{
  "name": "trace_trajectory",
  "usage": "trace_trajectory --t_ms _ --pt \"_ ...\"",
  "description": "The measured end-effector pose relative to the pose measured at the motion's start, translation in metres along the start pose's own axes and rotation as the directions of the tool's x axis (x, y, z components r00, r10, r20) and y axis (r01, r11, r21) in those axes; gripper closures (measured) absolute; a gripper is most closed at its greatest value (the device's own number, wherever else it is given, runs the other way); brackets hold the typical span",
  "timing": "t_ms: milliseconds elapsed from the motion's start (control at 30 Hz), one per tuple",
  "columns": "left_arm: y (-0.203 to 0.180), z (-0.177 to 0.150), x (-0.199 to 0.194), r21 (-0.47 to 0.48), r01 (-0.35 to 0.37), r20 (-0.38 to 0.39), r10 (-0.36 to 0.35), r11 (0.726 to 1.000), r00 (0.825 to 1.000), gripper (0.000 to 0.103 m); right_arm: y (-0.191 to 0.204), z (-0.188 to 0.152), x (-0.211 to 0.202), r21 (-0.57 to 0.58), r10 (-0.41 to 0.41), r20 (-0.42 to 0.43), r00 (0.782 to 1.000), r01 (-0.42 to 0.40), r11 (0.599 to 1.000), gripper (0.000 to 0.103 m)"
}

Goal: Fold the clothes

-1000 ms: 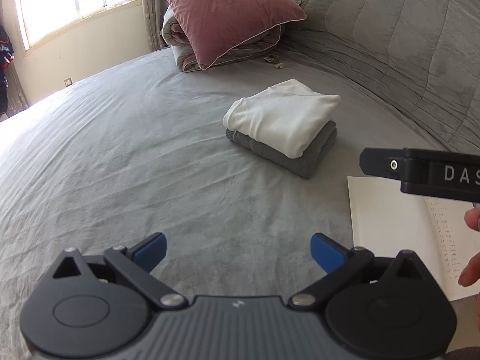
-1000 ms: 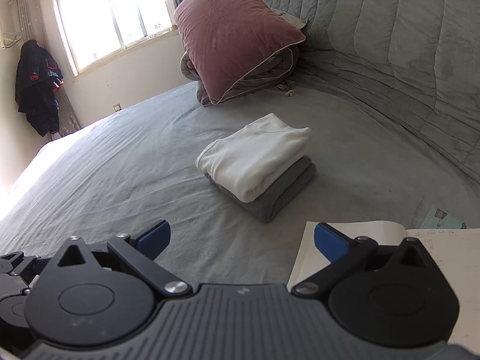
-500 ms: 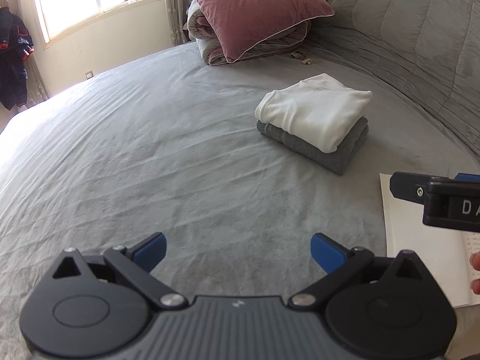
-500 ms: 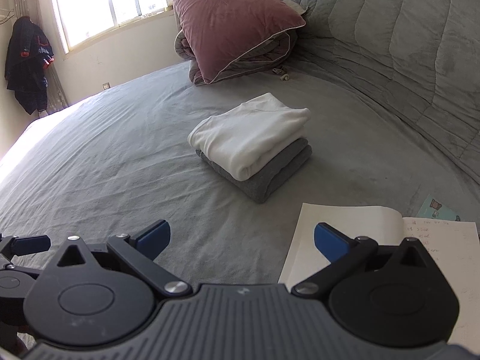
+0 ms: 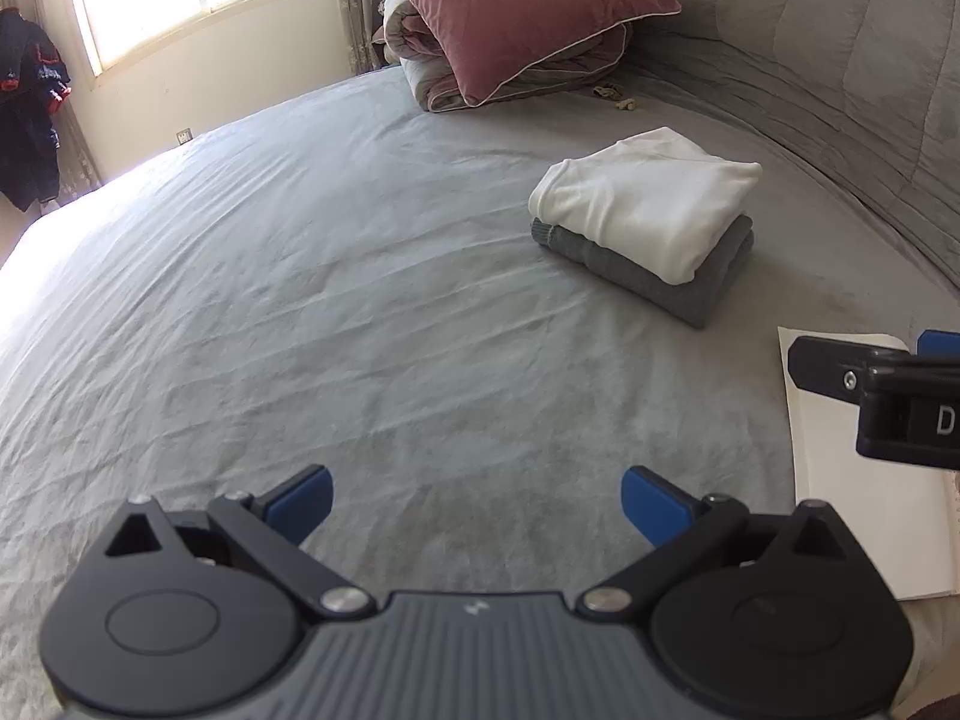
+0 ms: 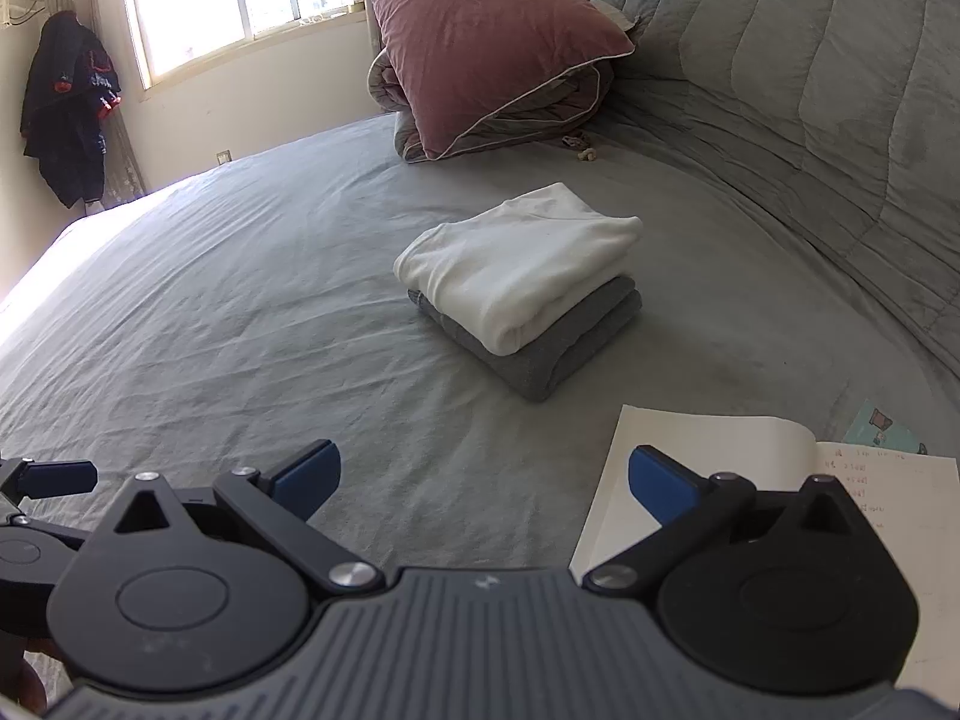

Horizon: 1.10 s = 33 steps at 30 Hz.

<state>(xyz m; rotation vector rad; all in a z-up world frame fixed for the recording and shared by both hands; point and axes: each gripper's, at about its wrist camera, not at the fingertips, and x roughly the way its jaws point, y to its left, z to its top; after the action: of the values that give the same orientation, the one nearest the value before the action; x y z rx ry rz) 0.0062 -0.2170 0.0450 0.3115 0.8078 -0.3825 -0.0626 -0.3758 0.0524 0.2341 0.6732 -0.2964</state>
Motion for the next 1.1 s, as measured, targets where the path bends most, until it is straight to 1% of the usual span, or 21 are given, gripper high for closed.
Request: trace_trajectory --t_ms 567,833,1100 --pt "0.0003 0.0023 -0.0044 0.01 -0.003 -0.006 0.003 1.0 1.0 0.001 0.0021 0.0012 -0.001 -0.001 -0.02 -0.014 1.0 0.02 1.0 0.0" --pt "0.0035 0.003 -0.0041 -0.004 -0.008 -0.012 0.008 1.0 1.0 0.001 0.0065 0.0004 -0.0023 -0.012 -0.021 -0.016 1.0 0.021 1.0 0.0" --pt "0.0051 0.0029 -0.0051 -0.008 0.005 -0.013 -0.005 1.0 1.0 0.001 0.0078 0.0014 -0.002 -0.005 -0.033 -0.02 0.999 0.033 0.999 0.0"
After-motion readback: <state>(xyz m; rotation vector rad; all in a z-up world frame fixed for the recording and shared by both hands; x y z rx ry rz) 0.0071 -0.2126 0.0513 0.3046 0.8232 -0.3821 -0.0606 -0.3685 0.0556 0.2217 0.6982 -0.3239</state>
